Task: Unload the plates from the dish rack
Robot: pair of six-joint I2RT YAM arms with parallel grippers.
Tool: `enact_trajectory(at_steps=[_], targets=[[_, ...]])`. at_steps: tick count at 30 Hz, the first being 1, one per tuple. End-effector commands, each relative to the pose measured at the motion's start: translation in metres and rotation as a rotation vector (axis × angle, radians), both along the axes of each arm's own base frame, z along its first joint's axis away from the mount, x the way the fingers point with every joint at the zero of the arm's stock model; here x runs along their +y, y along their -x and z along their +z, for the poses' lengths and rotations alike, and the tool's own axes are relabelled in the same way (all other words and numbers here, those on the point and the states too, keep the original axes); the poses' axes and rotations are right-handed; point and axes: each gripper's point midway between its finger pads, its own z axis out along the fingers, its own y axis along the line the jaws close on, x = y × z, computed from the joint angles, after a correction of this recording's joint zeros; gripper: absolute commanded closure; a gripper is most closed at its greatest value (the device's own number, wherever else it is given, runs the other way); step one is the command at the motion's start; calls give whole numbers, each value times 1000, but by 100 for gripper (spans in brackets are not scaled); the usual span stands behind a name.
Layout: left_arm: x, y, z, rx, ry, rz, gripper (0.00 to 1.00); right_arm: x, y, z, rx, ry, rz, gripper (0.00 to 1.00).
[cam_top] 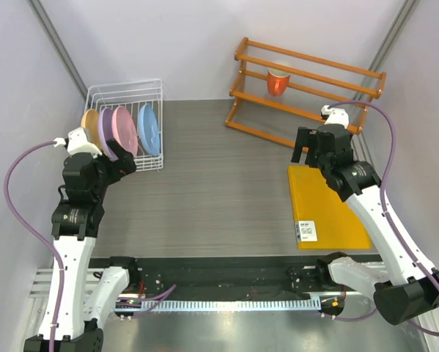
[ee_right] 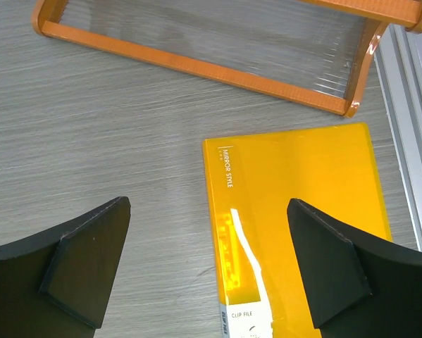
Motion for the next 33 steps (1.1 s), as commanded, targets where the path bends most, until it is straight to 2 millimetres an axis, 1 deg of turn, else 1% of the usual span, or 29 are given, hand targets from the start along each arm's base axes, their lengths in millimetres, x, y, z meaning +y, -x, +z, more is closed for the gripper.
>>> enact_trajectory(at_steps=[1,2,6,7,9,11,12,13,16,18,19,21,22,23,24,25,26,27,28,29,30,31,32,33], targets=[[-2,-6,32,-79,-108,-70,1,0,-7,4,-13,28,4,0],[-9,-10,29,-72,-114,-122,0,0,-8,2,-6,30,4,0],[-15,-22,25,-43,-142,-170,0,1,-11,-4,12,36,8,0],[-14,-24,27,-46,-146,-168,1,1,-11,-6,17,39,7,0],[-6,-31,23,-22,-167,-126,0,1,-12,-8,24,49,11,0],[2,-36,26,-17,-206,-102,0,2,-13,-9,30,53,15,0],[11,-39,24,2,-226,-57,1,2,-13,-8,27,52,18,0],[14,-41,28,-4,-238,-41,1,3,-13,-9,30,54,21,0],[25,-48,31,-12,-268,18,0,2,-14,-11,34,57,21,0],[25,-55,30,-24,-266,22,1,2,-15,-13,38,60,14,0],[22,-65,31,-43,-258,10,0,1,-15,-15,44,62,13,0],[15,-75,28,-49,-233,-17,2,3,-18,-19,50,61,16,0],[10,-88,23,-50,-219,-42,5,4,-19,-21,56,62,18,0],[5,-95,22,-56,-198,-58,8,4,-20,-22,60,64,16,1],[1,-103,26,-67,-188,-75,14,4,-21,-25,69,66,16,0],[-7,-116,18,-49,-181,-105,16,5,-22,-26,72,65,15,0],[-11,-123,17,-42,-182,-113,17,5,-23,-26,73,65,16,0],[-15,-131,27,-61,-196,-120,16,5,-24,-27,73,65,16,0],[-24,-137,25,-56,-206,-136,16,5,-25,-28,77,70,13,0],[-27,-148,14,-24,-221,-138,15,5,-25,-29,79,69,13,0],[-29,-154,22,-43,-235,-140,15,5,-27,-29,77,72,11,0],[-35,-160,19,-36,-240,-149,15,5,-27,-30,81,73,9,0],[-36,-169,10,-14,-248,-148,15,6,-29,-32,82,73,9,0],[-37,-175,12,-19,-258,-140,15,6,-30,-32,85,74,9,0]])
